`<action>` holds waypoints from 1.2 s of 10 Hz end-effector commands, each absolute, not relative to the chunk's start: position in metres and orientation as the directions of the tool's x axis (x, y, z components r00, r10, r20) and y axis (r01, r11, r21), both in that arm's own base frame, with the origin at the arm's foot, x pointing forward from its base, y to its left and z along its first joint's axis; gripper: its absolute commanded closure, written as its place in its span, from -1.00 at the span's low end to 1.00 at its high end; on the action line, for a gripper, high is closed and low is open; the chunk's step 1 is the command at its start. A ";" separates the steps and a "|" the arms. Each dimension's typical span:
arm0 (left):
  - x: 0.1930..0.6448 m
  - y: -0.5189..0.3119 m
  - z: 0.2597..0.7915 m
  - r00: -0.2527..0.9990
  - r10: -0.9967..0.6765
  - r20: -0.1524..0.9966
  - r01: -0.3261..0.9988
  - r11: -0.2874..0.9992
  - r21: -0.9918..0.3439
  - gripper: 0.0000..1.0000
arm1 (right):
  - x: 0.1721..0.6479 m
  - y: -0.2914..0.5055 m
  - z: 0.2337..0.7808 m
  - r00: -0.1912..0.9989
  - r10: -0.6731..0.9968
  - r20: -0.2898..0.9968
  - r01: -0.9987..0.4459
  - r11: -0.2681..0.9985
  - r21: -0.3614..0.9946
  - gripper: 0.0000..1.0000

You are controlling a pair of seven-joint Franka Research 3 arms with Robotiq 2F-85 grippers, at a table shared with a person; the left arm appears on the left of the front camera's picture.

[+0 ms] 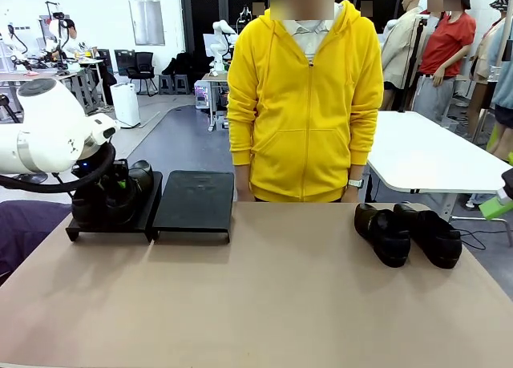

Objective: Organize the shoes by placing them on the stand.
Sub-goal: Place the Shoe from the middle of the table onto the Shoes Stand.

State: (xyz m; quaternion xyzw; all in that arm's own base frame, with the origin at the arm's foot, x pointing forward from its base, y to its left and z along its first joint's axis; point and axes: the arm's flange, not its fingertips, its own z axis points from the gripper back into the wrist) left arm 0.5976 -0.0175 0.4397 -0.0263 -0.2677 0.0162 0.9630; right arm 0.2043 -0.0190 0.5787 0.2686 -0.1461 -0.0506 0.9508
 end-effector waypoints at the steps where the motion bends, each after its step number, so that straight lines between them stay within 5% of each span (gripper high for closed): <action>1: 0.604 -0.017 0.439 0.859 0.043 0.510 -0.021 0.999 -0.048 -1.00 | 0.204 -0.020 0.580 0.952 -0.169 0.255 0.006 0.844 0.537 -1.00; 9: 0.590 -0.025 0.550 0.856 -0.168 0.488 0.186 0.982 0.013 -1.00 | 0.204 -0.020 0.580 0.952 -0.169 0.255 0.006 0.844 0.537 -1.00; 11: 0.548 -0.015 0.586 0.806 -0.531 0.261 0.577 0.804 -0.145 -1.00 | 0.204 -0.020 0.580 0.952 -0.169 0.255 0.006 0.844 0.537 -1.00; 12: 0.514 -0.007 0.601 0.754 -0.614 0.233 0.655 0.724 -0.214 -1.00 | 0.204 -0.020 0.580 0.952 -0.169 0.255 0.006 0.844 0.537 -1.00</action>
